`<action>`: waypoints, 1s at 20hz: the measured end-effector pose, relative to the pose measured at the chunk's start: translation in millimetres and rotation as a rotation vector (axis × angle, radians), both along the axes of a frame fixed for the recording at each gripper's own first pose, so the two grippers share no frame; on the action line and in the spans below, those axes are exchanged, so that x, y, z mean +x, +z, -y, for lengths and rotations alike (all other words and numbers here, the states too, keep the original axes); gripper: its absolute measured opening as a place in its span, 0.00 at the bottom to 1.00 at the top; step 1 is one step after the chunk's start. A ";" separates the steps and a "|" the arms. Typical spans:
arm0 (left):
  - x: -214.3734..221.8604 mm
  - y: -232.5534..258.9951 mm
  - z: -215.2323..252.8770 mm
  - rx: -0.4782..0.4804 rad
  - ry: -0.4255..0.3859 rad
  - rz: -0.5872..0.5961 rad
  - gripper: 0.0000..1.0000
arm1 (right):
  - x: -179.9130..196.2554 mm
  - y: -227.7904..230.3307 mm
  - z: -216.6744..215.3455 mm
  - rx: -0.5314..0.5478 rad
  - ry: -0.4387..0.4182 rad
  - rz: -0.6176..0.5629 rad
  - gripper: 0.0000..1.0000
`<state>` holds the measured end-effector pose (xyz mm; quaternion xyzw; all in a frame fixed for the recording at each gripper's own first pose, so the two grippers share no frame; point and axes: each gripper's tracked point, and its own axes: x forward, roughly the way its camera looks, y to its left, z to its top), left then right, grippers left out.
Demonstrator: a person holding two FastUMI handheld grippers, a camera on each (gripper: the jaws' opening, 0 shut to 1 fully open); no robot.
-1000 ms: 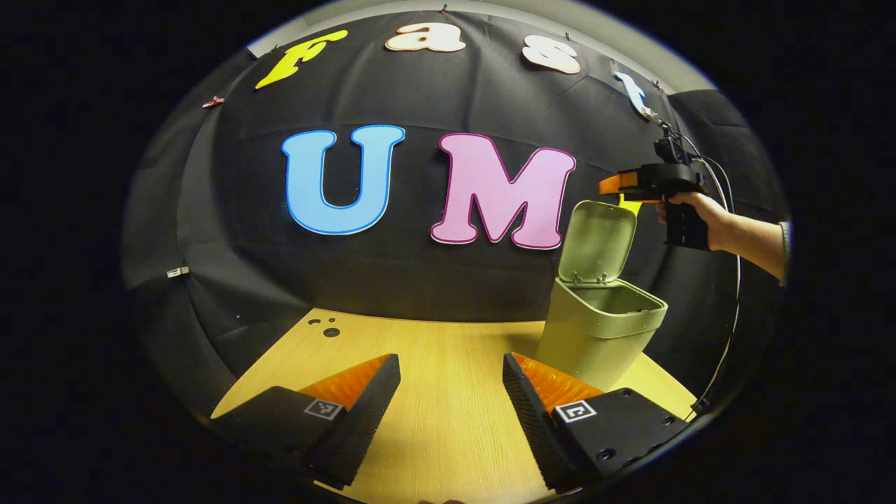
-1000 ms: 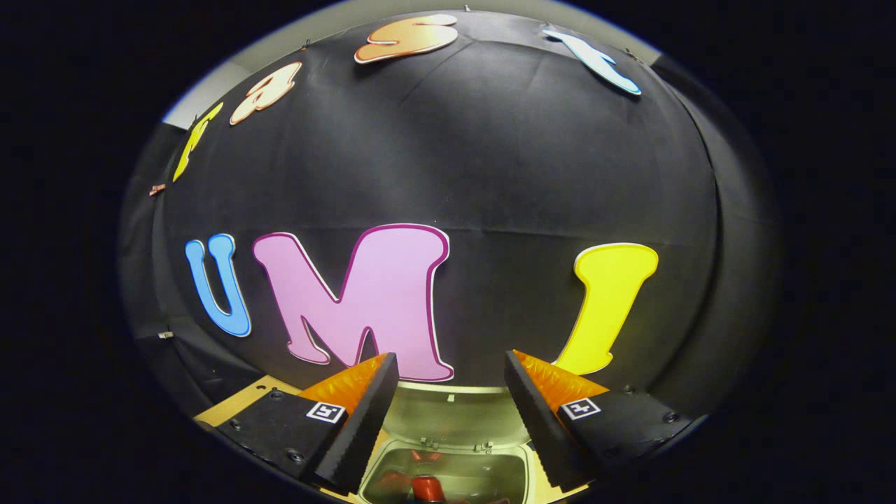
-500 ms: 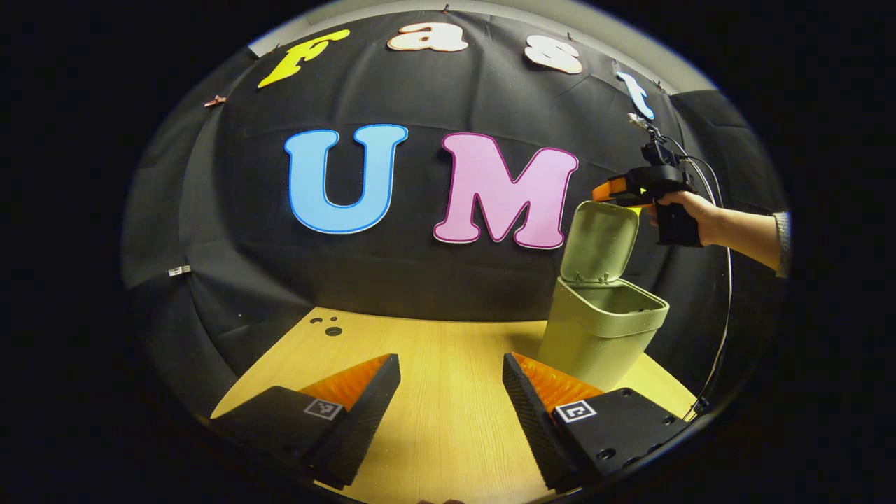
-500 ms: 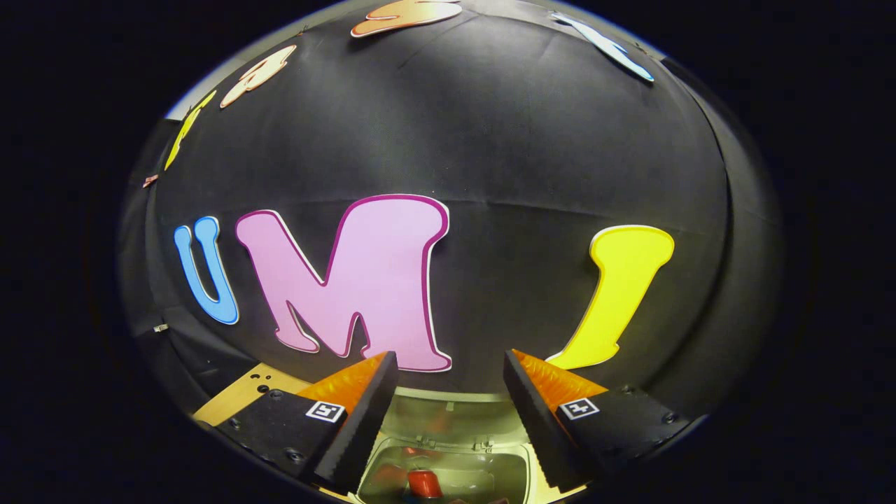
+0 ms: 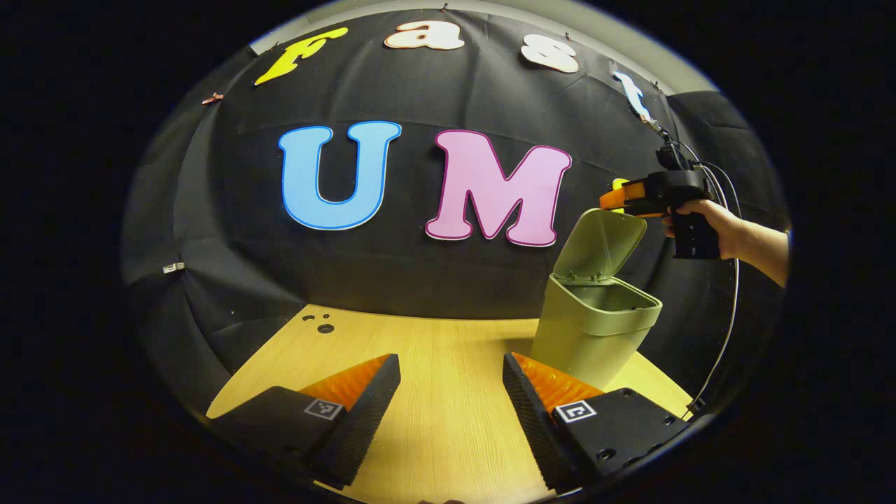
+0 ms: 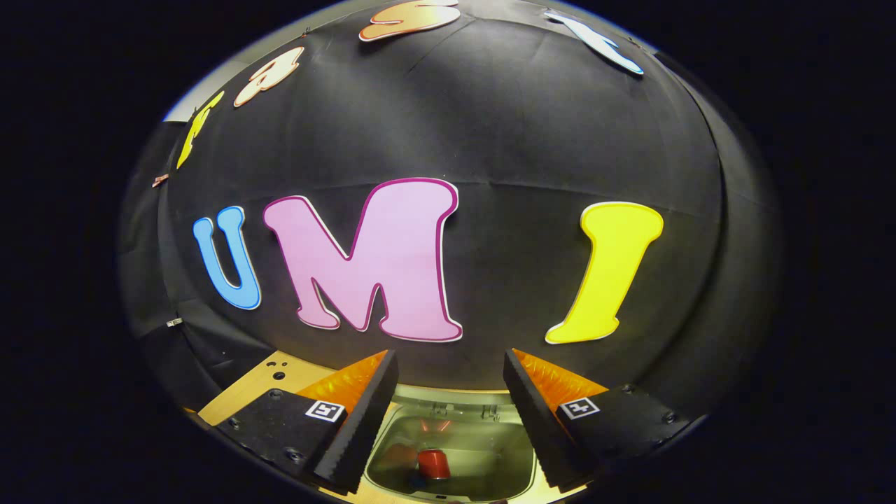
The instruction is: Press the lid of the desktop garbage bin to open it, pick up the crumpled paper on the desktop and throw it into the bin, then pick up the pop can on the desktop and drop it into the bin, and finally close the garbage bin lid.
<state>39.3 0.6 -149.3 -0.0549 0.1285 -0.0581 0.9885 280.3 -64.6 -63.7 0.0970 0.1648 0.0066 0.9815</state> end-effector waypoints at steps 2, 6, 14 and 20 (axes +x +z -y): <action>0.2 -0.5 3.5 -0.002 -0.008 -0.003 0.94 | -10.8 -8.0 -3.7 0.004 0.006 -0.014 0.95; -0.1 -1.1 7.2 -0.004 -0.021 -0.001 0.94 | -31.3 -30.3 -11.6 0.003 0.024 -0.060 0.95; -3.1 -5.4 8.6 -0.008 -0.025 -0.009 0.94 | -67.0 -98.3 -27.8 0.010 0.053 -0.190 0.95; -4.7 -5.2 9.3 -0.007 -0.028 -0.009 0.94 | -87.8 -125.9 -29.3 0.004 0.060 -0.249 0.95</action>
